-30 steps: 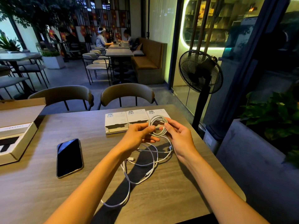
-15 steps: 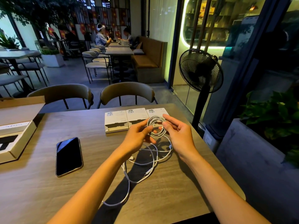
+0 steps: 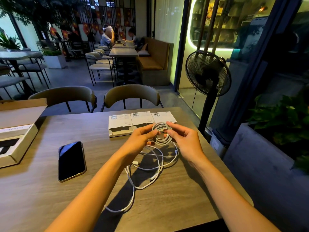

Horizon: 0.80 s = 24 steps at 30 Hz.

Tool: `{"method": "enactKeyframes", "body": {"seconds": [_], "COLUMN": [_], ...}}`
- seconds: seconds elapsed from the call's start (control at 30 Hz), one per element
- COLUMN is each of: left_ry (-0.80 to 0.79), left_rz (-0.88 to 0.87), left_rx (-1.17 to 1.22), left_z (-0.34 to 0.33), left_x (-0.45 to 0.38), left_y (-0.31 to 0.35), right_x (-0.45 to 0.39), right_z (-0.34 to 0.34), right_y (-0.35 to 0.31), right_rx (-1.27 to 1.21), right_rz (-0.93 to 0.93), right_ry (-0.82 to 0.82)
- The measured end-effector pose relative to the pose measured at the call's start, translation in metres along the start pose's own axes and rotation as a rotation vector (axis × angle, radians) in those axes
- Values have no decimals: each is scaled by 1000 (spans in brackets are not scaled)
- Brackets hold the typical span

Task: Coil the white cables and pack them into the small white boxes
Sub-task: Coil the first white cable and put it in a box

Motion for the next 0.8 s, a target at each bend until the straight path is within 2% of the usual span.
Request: {"method": "enactKeyframes", "body": {"seconds": [0.13,0.3,0.43,0.57,0.67,0.73,0.8], "left_ry": [-20,-22,-42,-72,-86,-93,-82], "left_rz": [40,87,163,174,143,127,95], "left_rx": [59,369,427,185,-20,-86,-128], "left_z": [-2,-6,-4,-9,-9,-6,-7], "left_x": [2,2,6,6,9,10,11], "left_y": [0,-3,-9,-11,-5,-3,0], "right_x": [-1,2,4,4,5,6,8], "right_z": [-2,-3,1,-1,-3,-2,-3], "right_y": [0,-7,-16,-17,-12,-6,-1], "right_rx": [33,-19,120,280,303,255,63], "right_rz": [0,5,-16,10,13,-1,-49], "right_ry": [-42,-147,-256,-289,-291,-290,-261]}}
Point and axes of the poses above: each hand's wrist, its own x-axis away from the middle knuckle, its own z-axis out of the back of the hand, y = z × x, the point moved 5 cm from there along -x, towards the middle knuckle, and after that the axes turned 11 degrees about -y, right-handed, at the moved point
